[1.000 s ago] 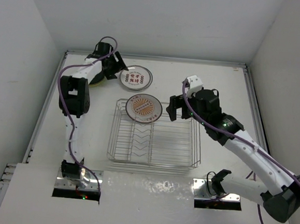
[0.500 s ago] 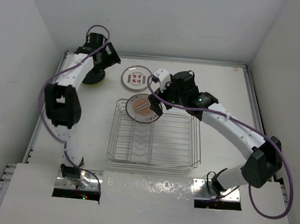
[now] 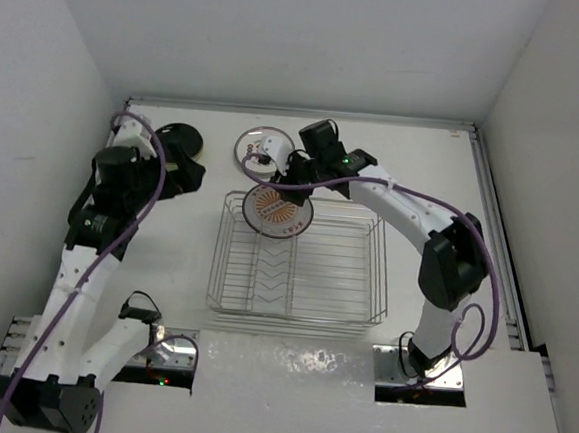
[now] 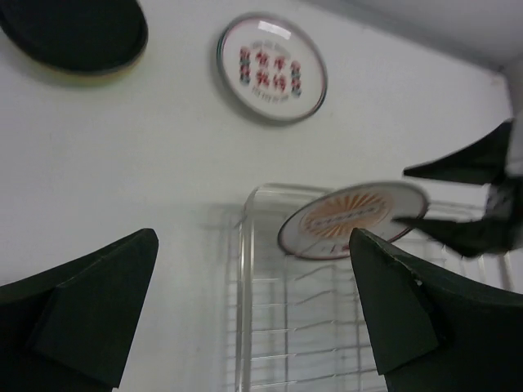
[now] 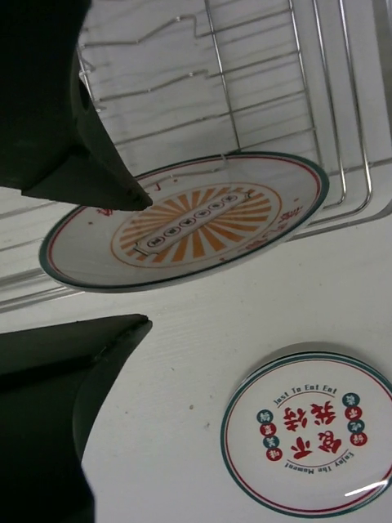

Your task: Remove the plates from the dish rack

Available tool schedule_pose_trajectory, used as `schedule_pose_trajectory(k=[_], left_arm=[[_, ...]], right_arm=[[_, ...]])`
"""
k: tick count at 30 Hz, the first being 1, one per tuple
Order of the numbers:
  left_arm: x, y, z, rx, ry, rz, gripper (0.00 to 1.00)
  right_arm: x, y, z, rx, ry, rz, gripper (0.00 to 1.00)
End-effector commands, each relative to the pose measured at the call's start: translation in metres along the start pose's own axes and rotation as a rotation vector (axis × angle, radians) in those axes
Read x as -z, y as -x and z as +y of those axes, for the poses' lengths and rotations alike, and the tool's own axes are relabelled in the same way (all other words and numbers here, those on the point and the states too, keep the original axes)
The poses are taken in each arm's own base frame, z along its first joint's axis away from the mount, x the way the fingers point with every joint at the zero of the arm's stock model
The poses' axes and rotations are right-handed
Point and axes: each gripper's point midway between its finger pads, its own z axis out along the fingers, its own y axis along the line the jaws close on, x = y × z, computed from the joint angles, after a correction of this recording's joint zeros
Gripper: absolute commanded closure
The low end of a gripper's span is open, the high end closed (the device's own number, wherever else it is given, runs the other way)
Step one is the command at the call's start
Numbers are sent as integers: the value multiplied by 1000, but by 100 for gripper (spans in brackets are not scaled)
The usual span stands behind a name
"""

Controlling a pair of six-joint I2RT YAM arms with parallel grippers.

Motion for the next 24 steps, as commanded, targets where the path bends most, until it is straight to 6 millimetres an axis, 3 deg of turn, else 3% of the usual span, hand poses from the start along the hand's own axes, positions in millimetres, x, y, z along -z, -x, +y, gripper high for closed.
schedule_pose_trajectory(k=[1,3,6,11,18,24], left_arm=[[-15,-57,16,-62,-35,97,0],[-17,-71,25,-48,-14,97,0],[-9,-61,25,-73,2,79,0],[-6,-63,19,-72,-36,73,0],[-6,-64,18,-73,-43,76,0],[-6,-65,17,-73,-53,83,0]], right_arm=[[-7,4,-14,71,8,-2,49],[-13,1,-14,77,37,-15,61],[-17,-2,-14,89,58,-26,79],[-13,-6,-17,151,53,-17,98],[-3,-10,-23,190,9,-12,100],[21,18,-33,235,-35,-69,100]])
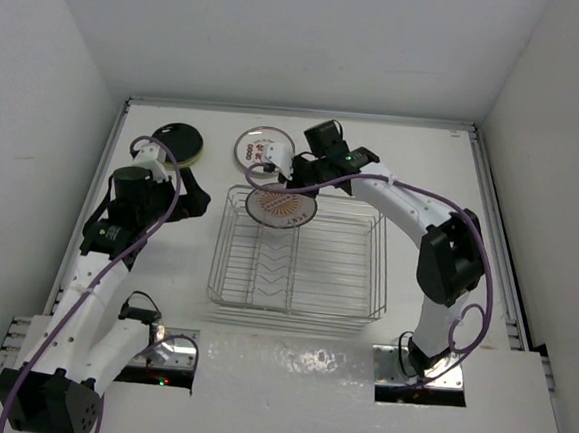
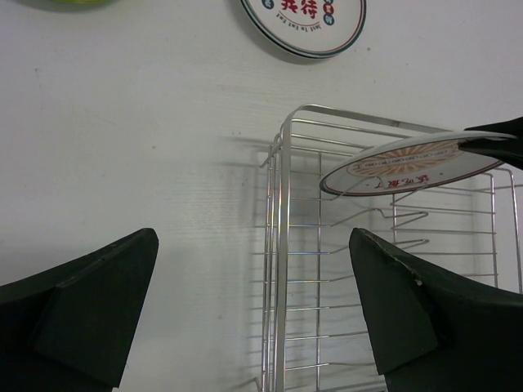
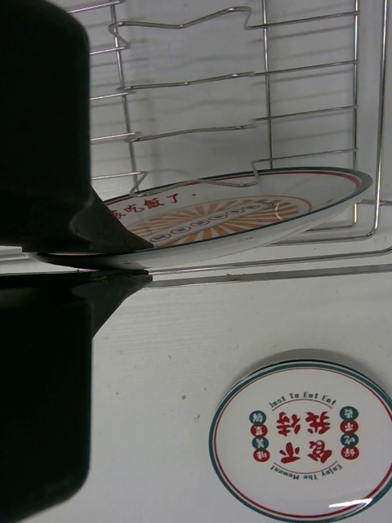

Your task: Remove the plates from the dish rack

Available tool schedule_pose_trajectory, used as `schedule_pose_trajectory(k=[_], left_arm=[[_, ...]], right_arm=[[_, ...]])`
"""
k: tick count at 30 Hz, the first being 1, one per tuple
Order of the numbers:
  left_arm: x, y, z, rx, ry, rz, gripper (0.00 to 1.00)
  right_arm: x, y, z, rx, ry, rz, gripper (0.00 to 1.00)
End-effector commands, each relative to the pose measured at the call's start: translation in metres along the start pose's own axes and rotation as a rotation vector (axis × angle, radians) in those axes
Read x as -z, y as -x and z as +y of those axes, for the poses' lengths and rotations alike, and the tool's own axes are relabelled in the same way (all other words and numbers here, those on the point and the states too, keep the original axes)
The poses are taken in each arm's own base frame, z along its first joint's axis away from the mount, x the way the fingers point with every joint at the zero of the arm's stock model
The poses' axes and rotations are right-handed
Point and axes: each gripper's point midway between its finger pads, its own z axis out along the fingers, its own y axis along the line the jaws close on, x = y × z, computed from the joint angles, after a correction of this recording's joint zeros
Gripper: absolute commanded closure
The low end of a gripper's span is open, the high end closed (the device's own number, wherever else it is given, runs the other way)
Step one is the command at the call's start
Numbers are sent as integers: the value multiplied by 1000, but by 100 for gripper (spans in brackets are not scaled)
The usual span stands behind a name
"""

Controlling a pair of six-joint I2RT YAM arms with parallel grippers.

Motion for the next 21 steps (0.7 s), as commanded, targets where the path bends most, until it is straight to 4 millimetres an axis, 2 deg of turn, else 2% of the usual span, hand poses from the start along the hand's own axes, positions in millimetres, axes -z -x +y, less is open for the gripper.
schedule_pose_trajectory(k=[1,2,4,8,9,11,12,15,16,17,18,19,20,21], left_arm=[[3,18,-13,-27,-50,-61,0],[3,18,-13,-26,-52,-62,0],[4,18,-14,-26,-55,-61,0],[4,18,-17,-26,-70,-61,0],[4,19,-17,-28,-74,-62,0],[6,22,-22,-28,-95,-71,0],[8,24,-26,-28,-114,-77,0],[18,35,-52,-30,-250,-111,0],[30,44,-73,-51,-358,-150,0],[43,51,-85,-44,-419,-187,0],[53,47,-101,-61,-522,-184,0],[66,60,-115,-93,-607,-250,0],[76,61,-125,-95,-665,-262,0],[92,64,-136,-129,-737,-300,0]], right_arm=[[40,39,-29,101,-117,-82,100],[49,50,-36,114,-139,-98,100],[59,58,-38,119,-145,-108,100],[88,90,-43,118,-184,-193,100],[101,100,-44,123,-208,-222,100],[115,110,-44,83,-236,-262,100],[131,123,-46,81,-270,-306,100],[156,137,-46,-23,-325,-385,100],[160,139,-42,-93,-319,-406,100],[163,142,-41,-130,-318,-424,100],[168,145,-35,-224,-302,-453,100],[170,148,-32,-279,-290,-472,100],[173,150,-30,-330,-282,-489,100],[177,152,-26,-461,-270,-510,100]])
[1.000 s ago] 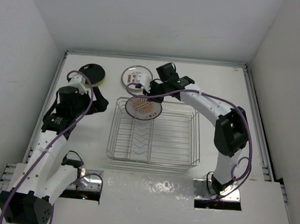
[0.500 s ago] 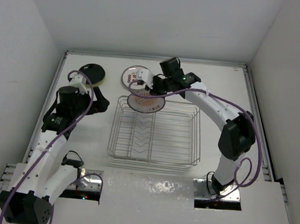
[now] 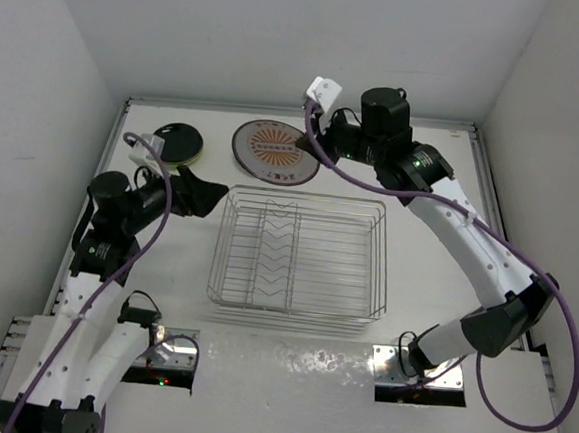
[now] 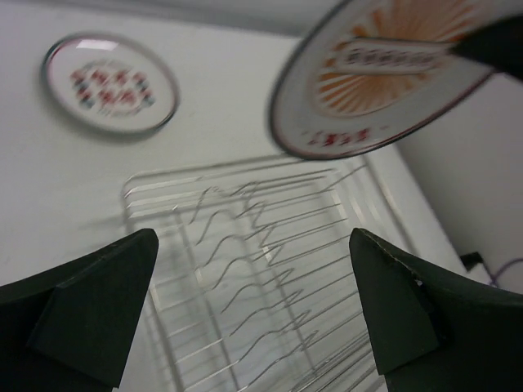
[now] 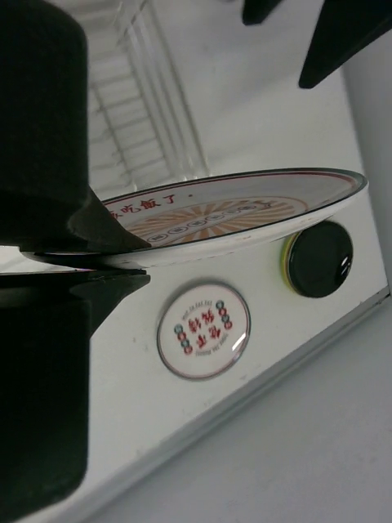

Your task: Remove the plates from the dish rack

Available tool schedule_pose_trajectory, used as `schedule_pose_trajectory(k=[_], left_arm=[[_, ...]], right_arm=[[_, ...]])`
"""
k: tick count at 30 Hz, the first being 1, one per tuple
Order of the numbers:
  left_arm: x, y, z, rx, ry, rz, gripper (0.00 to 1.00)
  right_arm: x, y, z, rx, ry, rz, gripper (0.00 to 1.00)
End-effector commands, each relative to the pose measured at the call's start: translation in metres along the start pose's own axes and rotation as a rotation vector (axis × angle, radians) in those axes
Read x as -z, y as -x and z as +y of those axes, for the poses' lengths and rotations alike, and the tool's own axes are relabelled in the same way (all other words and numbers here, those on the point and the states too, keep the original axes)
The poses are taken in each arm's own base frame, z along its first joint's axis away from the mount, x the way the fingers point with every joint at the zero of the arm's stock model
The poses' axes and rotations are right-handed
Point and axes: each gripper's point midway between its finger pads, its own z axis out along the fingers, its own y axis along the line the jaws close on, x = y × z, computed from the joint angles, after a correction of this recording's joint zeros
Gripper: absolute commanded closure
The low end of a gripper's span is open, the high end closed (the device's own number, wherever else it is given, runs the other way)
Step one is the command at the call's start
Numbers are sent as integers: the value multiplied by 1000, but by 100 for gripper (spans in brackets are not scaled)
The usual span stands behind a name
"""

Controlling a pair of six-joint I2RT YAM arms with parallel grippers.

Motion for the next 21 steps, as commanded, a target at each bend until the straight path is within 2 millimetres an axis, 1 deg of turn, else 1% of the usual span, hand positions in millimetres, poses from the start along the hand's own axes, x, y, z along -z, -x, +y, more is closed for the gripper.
schedule_pose_trajectory(k=[1,2,3,4,5,6,7,8,9,10,11,13,14,16,17,18,19,20,21], left_arm=[[29,44,-81,-132,-367,-178,0],[35,48,-87,-137,-379,-202,0],[36,51,-86,-140,-372,-220,0],[36,52,-87,-140,-369,-225,0],[36,54,-85,-142,-359,-227,0],[33,50,-81,-132,-342,-207,1],[32,48,-79,-138,-334,-202,2],[29,47,-76,-140,-328,-193,4],[26,38,-71,-121,-310,-152,6],[23,35,-69,-121,-311,-137,8],[22,29,-70,-116,-331,-113,10],[20,27,-71,-101,-346,-97,13],[19,27,-71,-98,-347,-97,16],[18,30,-70,-94,-336,-102,18],[17,31,-69,-92,-329,-104,22],[18,34,-71,-89,-333,-111,25],[19,39,-74,-95,-344,-122,34],[19,40,-76,-86,-349,-119,44],[20,47,-82,-88,-370,-144,54]], right_arm=[[9,23,5,-356,-38,-87,100],[12,24,3,-413,-46,-95,100],[17,27,11,-524,-17,-108,100],[20,37,12,-561,6,-156,100],[24,42,14,-661,28,-187,100],[31,52,21,-675,78,-252,100],[36,57,24,-700,102,-287,100],[35,54,32,-763,134,-292,100],[40,64,36,-758,172,-335,100],[45,71,38,-762,192,-361,100],[44,68,43,-800,214,-358,100],[48,75,50,-789,271,-389,100],[46,71,54,-809,289,-382,100],[47,70,56,-814,298,-389,100],[45,63,58,-825,300,-381,100],[45,63,58,-822,303,-390,100],[42,57,60,-835,302,-378,100],[41,56,60,-836,304,-385,100],[39,54,61,-840,309,-382,100]])
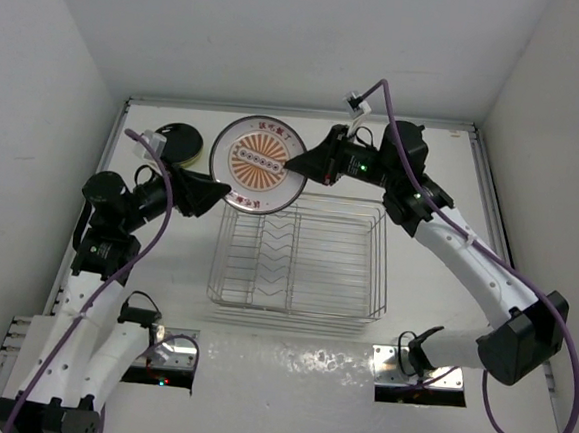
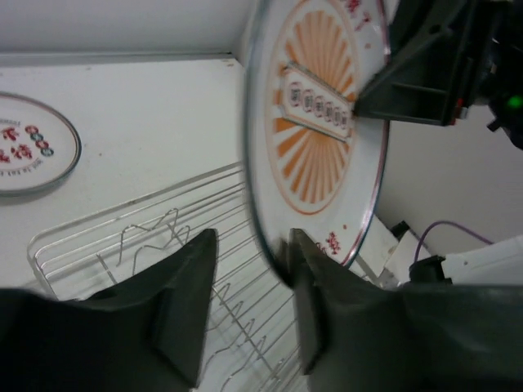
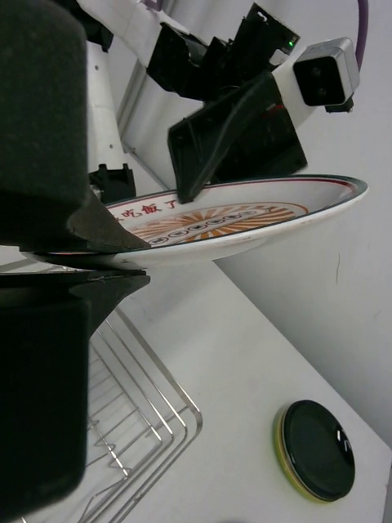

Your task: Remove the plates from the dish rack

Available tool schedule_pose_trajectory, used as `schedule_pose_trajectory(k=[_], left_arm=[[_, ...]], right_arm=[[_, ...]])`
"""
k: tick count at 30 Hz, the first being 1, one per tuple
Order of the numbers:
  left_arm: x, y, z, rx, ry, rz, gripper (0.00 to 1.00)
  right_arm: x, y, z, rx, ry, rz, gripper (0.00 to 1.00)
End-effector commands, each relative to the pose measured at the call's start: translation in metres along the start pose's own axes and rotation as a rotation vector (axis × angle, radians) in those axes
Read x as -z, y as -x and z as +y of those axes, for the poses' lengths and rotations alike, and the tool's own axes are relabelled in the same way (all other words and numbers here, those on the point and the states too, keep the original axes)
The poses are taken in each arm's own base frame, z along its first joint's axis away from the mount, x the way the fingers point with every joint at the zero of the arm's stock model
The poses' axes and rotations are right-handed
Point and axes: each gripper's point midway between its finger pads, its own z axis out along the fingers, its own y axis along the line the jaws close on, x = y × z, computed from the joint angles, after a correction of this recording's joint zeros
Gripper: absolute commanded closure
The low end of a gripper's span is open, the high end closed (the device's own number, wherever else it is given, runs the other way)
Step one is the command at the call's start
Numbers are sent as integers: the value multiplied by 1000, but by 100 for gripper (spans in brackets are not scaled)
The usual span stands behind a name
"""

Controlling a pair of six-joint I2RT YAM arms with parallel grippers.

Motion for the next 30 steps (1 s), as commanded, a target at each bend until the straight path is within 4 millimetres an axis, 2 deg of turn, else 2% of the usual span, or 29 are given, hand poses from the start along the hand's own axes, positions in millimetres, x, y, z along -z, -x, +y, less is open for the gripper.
schedule_pose_trajectory(k=[1,5,7,8,9,10,12,13,14,16,17,18,19,20,21,22,23,24,25,26,27,28,29,30], left_arm=[[0,29,-26,-52,-81,-71,67],[-5,46,-32,-20,-99,-107,88],[-10,49,-28,23,-95,-109,100],[-12,51,-26,34,-89,-116,100],[-14,52,-24,57,-80,-119,100],[-19,54,-14,79,-42,-134,100],[-24,56,0,141,16,-148,100],[-26,63,9,160,68,-181,100],[-28,62,19,193,115,-177,100],[-35,68,46,261,246,-192,100],[-41,60,67,300,321,-163,100],[-42,74,77,298,380,-204,100],[-45,74,87,306,418,-203,100],[-54,70,106,320,468,-188,100],[-57,86,114,299,505,-226,100],[-63,87,125,302,533,-216,100],[-72,79,154,324,589,-186,100],[-79,91,160,330,581,-193,100],[-84,91,174,349,595,-185,100],[-99,73,203,398,629,-135,100],[-112,88,205,392,604,-143,100],[-122,85,215,404,611,-120,100],[-144,83,238,410,618,-84,100],[-154,72,245,438,610,-28,100]], right_arm=[[3,15,27,11,116,-67,100],[2,6,20,-9,117,-65,100],[2,6,21,-5,130,-79,98],[1,4,18,-6,124,-79,95],[1,3,17,-6,120,-77,87],[1,-1,12,-1,107,-75,70],[4,-1,7,11,75,-92,49],[6,-6,-1,25,47,-91,31],[8,-8,-6,35,21,-92,1],[16,-17,-27,45,-93,-77,1],[20,-16,-39,56,-160,-94,1],[27,-17,-42,93,-192,-95,1],[32,-18,-46,105,-225,-96,1],[38,-24,-52,111,-263,-83,1],[48,-22,-55,151,-301,-97,1],[53,-24,-55,168,-319,-99,1],[59,-27,-57,180,-342,-90,1],[66,-29,-64,205,-383,-95,1],[75,-27,-59,223,-390,-111,1],[81,-30,-59,233,-403,-109,1],[85,-32,-60,253,-418,-104,1],[94,-31,-57,263,-437,-111,1],[98,-31,-56,278,-445,-110,1],[106,-32,-55,303,-462,-107,1]])
